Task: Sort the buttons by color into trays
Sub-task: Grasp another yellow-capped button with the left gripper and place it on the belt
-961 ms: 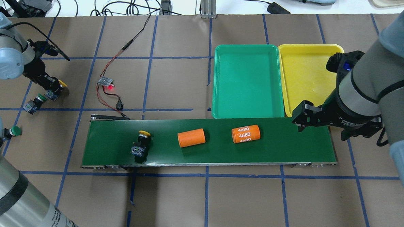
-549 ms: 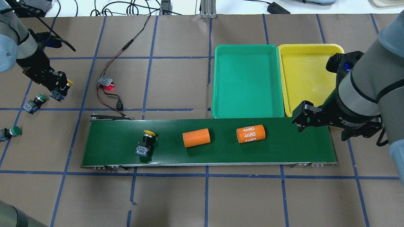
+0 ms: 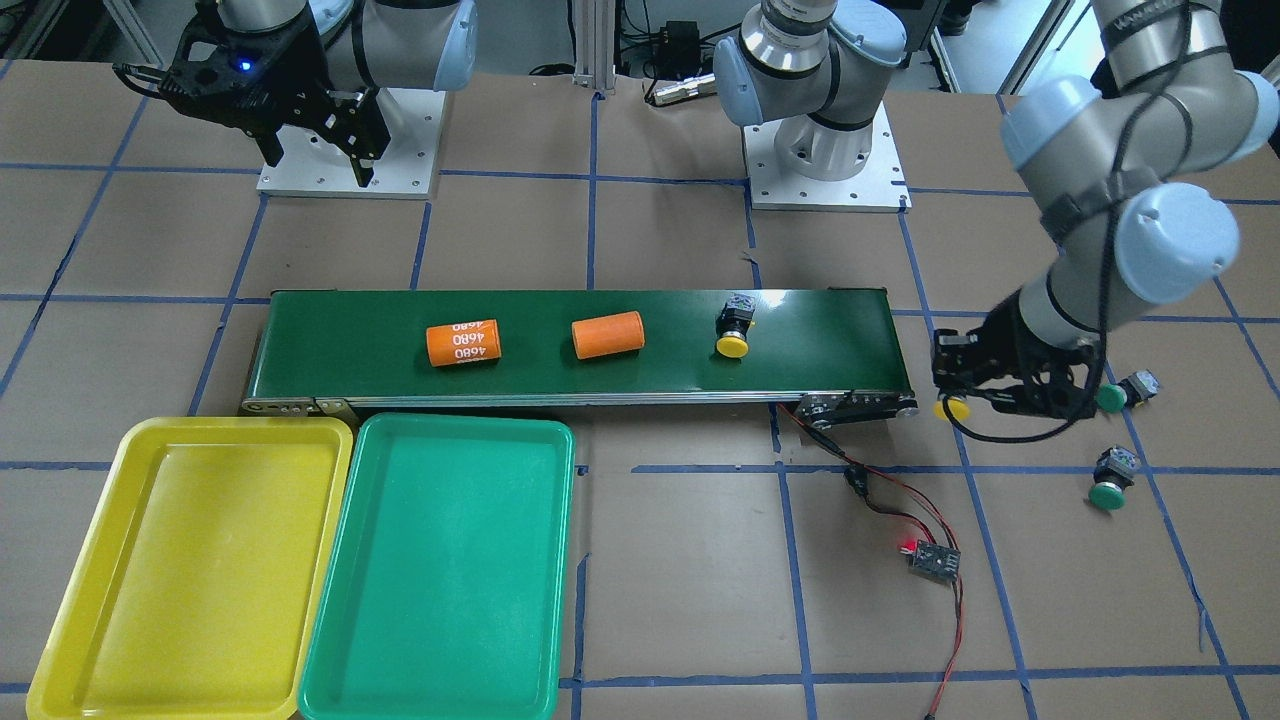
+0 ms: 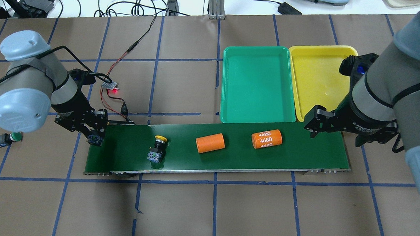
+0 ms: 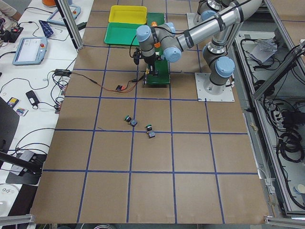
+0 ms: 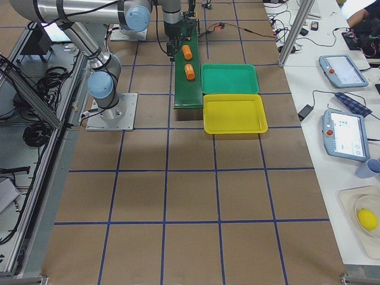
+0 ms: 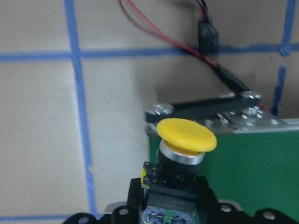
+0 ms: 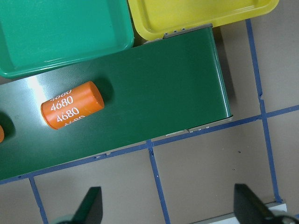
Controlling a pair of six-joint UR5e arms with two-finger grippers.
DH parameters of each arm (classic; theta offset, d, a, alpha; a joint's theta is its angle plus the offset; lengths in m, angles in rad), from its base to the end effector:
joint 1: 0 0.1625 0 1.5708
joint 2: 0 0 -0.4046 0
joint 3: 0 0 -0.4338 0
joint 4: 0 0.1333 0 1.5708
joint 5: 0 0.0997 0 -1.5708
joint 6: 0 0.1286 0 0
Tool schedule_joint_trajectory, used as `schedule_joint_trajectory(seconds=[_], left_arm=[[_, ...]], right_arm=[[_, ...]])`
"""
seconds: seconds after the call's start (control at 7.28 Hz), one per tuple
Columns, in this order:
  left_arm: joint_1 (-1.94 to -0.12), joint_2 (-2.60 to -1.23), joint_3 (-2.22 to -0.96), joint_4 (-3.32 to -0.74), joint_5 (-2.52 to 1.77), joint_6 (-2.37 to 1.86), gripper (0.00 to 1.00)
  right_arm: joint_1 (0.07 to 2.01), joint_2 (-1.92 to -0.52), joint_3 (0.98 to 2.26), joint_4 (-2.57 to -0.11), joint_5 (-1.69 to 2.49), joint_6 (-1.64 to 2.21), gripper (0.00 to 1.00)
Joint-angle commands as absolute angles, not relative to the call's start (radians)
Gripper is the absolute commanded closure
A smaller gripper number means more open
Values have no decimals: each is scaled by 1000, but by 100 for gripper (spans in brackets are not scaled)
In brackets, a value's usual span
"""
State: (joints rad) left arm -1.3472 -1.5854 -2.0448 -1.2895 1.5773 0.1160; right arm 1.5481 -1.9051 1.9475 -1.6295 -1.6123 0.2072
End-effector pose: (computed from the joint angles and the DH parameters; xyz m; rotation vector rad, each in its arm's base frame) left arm -0.0272 -0.4780 0.2171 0.1655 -3.0922 -0.3192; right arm 0.1188 -0.4052 0.3995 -0.3563 -3.0811 0.0311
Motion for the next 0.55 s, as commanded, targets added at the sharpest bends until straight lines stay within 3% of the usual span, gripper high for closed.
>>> schedule_joint_trajectory(seconds=[0.0, 0.14, 0.27, 0.41], left_arm=[[-1422, -1581, -2079, -1257, 1574, 6, 93], [-1427, -1589, -2088, -1194, 1568, -3, 42], [-1427, -1601, -2091, -1186, 1569, -5, 7], [-1427, -1609, -2076, -1163, 1568, -3, 0]], right_arm=[[1549, -1907, 1957, -1635, -1609, 207, 0], [1549, -1911, 1954, -1638, -1609, 207, 0], [1549, -1919, 1956, -1632, -1609, 207, 0], [1549, -1922, 1957, -1629, -1611, 216, 0]])
